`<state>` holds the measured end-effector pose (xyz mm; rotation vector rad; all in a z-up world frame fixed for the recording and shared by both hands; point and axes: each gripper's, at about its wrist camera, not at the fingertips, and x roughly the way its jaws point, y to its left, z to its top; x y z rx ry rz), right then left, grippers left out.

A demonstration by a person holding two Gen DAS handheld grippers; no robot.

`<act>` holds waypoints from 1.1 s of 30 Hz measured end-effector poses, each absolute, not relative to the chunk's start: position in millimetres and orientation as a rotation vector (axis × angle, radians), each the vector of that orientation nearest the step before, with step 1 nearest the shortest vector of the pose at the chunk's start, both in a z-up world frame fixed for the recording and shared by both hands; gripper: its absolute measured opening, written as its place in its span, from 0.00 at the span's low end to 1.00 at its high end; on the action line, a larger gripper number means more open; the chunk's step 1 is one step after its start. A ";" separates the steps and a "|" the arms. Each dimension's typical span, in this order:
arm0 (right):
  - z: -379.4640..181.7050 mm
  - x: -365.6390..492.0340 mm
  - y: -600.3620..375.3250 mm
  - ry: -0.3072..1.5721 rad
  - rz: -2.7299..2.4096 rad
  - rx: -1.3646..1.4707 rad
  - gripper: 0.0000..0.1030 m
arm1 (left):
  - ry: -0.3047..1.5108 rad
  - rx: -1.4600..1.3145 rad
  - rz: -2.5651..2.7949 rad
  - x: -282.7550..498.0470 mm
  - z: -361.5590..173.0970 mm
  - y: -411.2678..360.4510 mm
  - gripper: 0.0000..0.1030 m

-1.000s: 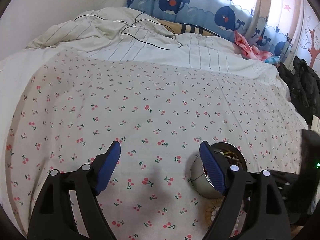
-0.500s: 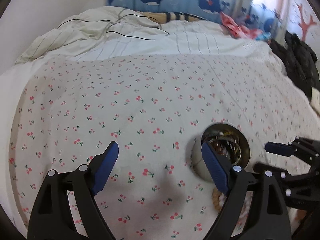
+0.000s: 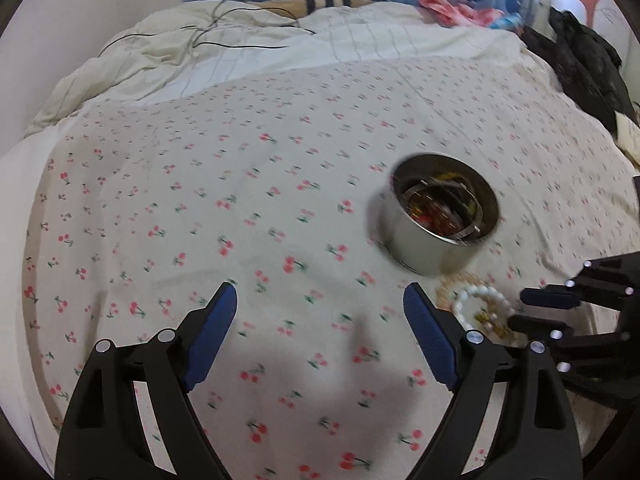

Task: Organize jewelry
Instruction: 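Move both open tools to the white bead and peach bead bracelets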

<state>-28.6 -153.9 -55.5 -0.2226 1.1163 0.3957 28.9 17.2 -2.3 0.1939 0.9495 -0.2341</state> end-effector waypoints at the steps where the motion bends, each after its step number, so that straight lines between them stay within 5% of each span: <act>1: -56.5 -30.4 -154.1 1.121 0.384 -0.233 0.16 | 0.954 0.198 -0.239 27.8 -4.4 13.7 0.79; 10: -51.9 -42.7 -195.0 1.123 0.247 -0.291 0.14 | 1.005 0.227 -0.271 24.4 -32.6 -24.2 0.79; 12: -49.9 -43.2 -201.7 1.112 0.296 -0.214 0.23 | 1.022 0.235 -0.283 25.9 -40.0 -31.9 0.80; 14: -50.8 -39.3 -199.3 1.103 0.296 -0.194 0.43 | 1.028 0.258 -0.295 26.4 -47.4 -39.0 0.80; 16: -52.2 -36.3 -195.2 1.101 0.298 -0.211 0.43 | 1.024 0.286 -0.309 25.1 -53.9 -45.7 0.80; 17: -52.6 -34.2 -193.6 1.099 0.299 -0.211 0.43 | 1.018 0.296 -0.324 23.3 -55.3 -47.6 0.75; 18: -53.6 -33.4 -190.1 1.101 0.303 -0.216 0.43 | 1.020 0.305 -0.343 21.5 -56.1 -48.6 0.59; 19: -54.6 -33.3 -190.0 1.103 0.300 -0.234 0.36 | 1.028 0.322 -0.357 19.4 -56.1 -49.8 0.52; 21: -55.1 -31.3 -189.0 1.109 0.268 -0.253 0.16 | 1.027 0.366 -0.347 13.8 -51.2 -47.1 0.20; 23: -53.9 -37.0 -199.6 1.105 0.263 -0.236 0.09 | 1.034 0.365 -0.328 11.0 -47.4 -36.6 0.16; 26: -52.4 -38.5 -205.0 1.094 0.302 -0.165 0.10 | 1.035 0.302 -0.341 13.1 -45.0 -19.1 0.18; 28: -54.2 -39.6 -205.4 1.102 0.303 -0.153 0.19 | 1.028 0.278 -0.334 13.2 -44.1 -15.5 0.42; 29: -55.7 -39.4 -204.2 1.100 0.308 -0.159 0.27 | 1.007 0.284 -0.315 12.4 -42.9 -16.4 0.66; 30: -56.8 -39.0 -202.8 1.098 0.309 -0.164 0.28 | 0.983 0.286 -0.300 11.3 -41.2 -17.7 0.76; 33: -61.4 -38.7 -197.9 1.103 0.309 -0.176 0.29 | 0.999 0.265 -0.348 11.8 -45.9 -25.1 0.77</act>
